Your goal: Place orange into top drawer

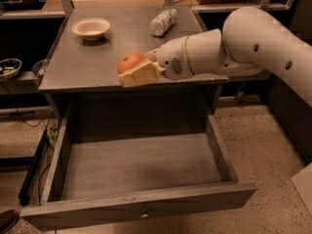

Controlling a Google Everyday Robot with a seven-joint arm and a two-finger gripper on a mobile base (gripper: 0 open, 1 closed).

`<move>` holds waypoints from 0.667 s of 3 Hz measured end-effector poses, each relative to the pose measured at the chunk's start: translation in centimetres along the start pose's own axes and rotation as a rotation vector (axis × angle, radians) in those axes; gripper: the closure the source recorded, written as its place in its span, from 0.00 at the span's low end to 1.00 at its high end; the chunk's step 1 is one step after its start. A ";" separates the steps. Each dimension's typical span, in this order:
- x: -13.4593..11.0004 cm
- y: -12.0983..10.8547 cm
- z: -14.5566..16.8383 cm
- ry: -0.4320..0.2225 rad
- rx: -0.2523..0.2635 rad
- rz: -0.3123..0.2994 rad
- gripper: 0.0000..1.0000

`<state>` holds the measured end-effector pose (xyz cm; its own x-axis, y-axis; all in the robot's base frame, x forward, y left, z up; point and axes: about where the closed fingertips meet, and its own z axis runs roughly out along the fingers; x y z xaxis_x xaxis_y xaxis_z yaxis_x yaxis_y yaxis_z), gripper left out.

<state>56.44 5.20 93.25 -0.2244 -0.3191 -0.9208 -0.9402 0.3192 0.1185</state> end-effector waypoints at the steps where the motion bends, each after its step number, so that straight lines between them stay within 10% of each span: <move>1: 1.1 1.2 -0.5 0.010 0.013 0.017 1.00; 2: 2.9 1.9 -0.1 0.028 -0.006 0.061 1.00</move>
Offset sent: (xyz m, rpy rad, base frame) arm -0.0326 -0.0084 -0.0497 -0.0063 0.1406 -0.0190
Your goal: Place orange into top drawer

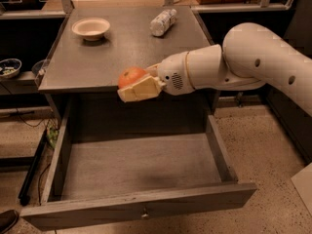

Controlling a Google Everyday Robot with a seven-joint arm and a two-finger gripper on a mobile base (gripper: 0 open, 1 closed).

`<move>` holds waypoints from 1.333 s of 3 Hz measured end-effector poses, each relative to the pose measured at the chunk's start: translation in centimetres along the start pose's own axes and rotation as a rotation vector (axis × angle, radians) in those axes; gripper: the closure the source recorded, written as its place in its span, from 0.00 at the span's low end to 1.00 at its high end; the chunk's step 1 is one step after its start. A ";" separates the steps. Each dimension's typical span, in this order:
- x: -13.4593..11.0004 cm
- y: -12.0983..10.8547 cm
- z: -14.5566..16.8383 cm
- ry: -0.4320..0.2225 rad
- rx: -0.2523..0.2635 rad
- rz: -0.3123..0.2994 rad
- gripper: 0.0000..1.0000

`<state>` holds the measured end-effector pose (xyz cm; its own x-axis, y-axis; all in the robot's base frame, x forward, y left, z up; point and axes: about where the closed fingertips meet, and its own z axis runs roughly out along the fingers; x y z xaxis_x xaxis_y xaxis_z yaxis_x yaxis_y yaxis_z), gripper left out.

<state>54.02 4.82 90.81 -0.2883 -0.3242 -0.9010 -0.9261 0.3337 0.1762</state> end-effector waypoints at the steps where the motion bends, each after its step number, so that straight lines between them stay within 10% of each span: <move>1: 0.1 0.0 0.2 -0.003 0.005 0.003 1.00; 4: 5.3 1.1 2.6 0.022 0.045 0.036 1.00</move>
Offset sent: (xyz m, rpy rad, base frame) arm -0.0138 0.0059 -0.0471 0.0026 0.0024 -0.0700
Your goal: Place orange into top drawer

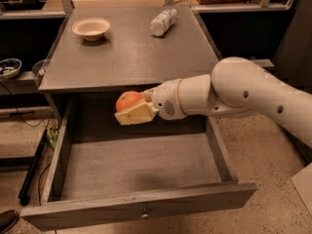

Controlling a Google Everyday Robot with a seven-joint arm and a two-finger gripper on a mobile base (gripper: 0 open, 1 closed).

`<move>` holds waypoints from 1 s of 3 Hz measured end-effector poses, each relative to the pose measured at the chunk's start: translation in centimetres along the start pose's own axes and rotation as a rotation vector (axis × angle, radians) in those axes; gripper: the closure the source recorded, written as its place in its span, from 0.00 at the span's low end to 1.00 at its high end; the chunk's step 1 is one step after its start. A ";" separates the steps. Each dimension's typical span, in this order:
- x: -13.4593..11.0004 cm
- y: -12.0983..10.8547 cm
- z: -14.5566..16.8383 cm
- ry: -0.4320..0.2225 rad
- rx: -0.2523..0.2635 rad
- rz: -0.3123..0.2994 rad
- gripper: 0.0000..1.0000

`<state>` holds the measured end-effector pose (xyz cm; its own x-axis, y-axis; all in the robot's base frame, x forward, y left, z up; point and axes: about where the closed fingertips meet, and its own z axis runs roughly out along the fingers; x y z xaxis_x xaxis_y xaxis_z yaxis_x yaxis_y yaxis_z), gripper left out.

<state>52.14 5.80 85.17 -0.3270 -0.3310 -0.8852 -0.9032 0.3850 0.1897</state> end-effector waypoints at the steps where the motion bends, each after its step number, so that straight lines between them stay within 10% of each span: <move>1: 1.2 -0.5 0.4 0.004 0.043 0.017 1.00; 3: 4.0 -1.4 0.9 0.063 0.105 0.046 1.00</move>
Offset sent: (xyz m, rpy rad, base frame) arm 0.0058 -0.0137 -0.0363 -0.0317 0.0159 -0.1160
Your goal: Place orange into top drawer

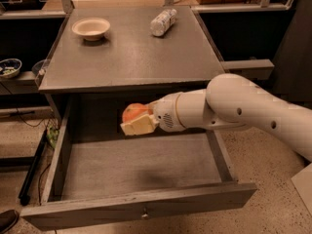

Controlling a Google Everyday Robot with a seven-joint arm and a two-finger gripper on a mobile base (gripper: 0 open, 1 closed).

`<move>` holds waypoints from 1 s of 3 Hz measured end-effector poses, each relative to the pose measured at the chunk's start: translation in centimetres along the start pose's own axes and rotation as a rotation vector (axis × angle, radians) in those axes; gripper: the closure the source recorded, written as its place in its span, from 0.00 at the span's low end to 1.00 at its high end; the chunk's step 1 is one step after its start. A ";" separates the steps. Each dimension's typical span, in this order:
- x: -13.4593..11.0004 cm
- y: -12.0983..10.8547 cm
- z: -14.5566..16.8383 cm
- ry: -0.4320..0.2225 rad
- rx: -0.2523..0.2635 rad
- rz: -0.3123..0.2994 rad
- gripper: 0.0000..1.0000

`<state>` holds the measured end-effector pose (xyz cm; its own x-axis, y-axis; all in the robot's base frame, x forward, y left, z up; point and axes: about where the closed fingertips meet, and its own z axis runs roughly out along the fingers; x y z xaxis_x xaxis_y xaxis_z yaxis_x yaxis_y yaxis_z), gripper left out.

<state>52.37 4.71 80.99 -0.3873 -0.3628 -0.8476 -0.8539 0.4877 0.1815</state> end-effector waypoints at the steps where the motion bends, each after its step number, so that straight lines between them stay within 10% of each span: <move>1: 1.6 -0.6 0.4 0.039 0.023 0.027 1.00; 3: 3.4 -1.1 0.7 0.064 0.044 0.067 1.00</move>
Offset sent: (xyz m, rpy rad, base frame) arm 0.0001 -0.0257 -0.0517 -0.0334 0.1134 -0.0999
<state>52.23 3.51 77.51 -0.4652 -0.3774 -0.8007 -0.8099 0.5465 0.2129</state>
